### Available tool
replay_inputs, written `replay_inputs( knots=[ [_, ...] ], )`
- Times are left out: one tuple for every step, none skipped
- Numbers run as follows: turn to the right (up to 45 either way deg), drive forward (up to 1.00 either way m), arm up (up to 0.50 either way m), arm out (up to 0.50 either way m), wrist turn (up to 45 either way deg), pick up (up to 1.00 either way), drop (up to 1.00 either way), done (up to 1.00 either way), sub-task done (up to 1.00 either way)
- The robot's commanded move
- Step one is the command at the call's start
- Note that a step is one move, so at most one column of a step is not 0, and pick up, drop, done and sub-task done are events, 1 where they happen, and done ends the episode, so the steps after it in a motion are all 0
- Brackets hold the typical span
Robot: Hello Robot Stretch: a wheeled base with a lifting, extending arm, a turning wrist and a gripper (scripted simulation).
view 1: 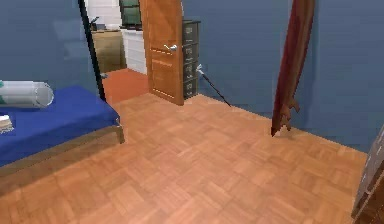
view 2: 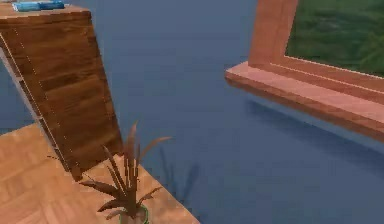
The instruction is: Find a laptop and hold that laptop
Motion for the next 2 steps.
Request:
replay_inputs(
  knots=[
    [0.0,0.40,0.00,0.00,0.0,0.00,0.00,0.00,0.00],
    [-6.0,0.00,0.00,0.00,0.0,0.00,0.00,0.00,0.00]
  ],
)
